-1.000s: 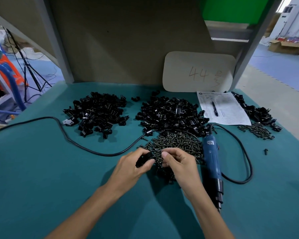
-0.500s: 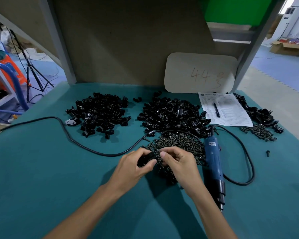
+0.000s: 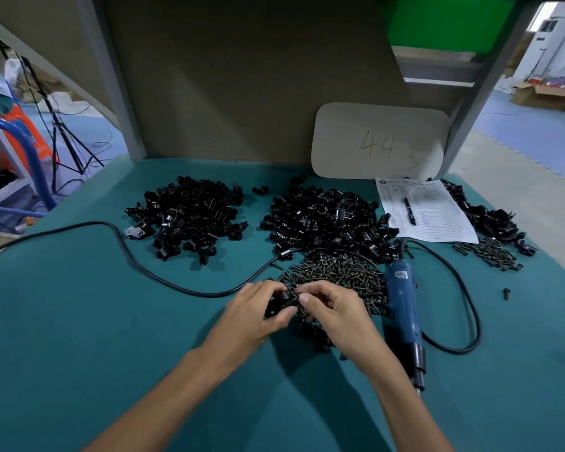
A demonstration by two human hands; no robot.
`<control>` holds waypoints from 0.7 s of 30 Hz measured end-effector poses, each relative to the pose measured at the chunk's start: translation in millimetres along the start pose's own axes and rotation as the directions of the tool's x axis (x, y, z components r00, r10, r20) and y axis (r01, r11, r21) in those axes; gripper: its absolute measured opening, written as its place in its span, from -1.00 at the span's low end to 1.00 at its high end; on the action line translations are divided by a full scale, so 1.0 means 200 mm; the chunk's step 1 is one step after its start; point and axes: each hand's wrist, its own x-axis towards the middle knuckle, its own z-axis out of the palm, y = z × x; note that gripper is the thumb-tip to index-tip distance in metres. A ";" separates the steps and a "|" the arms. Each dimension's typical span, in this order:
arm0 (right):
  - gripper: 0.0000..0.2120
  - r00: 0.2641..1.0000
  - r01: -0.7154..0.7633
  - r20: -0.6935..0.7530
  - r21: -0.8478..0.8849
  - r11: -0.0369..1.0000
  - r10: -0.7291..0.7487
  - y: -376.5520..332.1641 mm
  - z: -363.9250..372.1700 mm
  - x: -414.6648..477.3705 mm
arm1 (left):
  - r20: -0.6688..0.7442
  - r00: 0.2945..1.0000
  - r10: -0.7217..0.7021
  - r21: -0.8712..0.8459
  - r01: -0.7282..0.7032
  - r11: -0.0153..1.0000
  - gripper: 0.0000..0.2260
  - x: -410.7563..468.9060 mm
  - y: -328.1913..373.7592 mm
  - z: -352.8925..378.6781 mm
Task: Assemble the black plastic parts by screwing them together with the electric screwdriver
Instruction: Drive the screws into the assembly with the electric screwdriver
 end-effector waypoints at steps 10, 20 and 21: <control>-0.69 0.991 0.011 0.130 -0.279 0.960 0.027 0.05 0.01 0.02 | 0.001 0.994 0.107 0.266 -0.104 0.958 -0.49 -0.03 0.02 0.02; -0.61 0.923 -0.277 -0.385 -0.629 0.727 0.018 0.08 -0.34 -0.08 | -0.030 0.995 0.100 0.232 -0.090 0.969 -0.56 -0.02 0.03 0.05; -0.52 0.889 -0.366 -0.454 -0.635 0.680 0.055 0.11 -0.40 -0.10 | -0.028 0.996 0.088 0.218 -0.080 0.973 -0.56 -0.02 0.03 0.05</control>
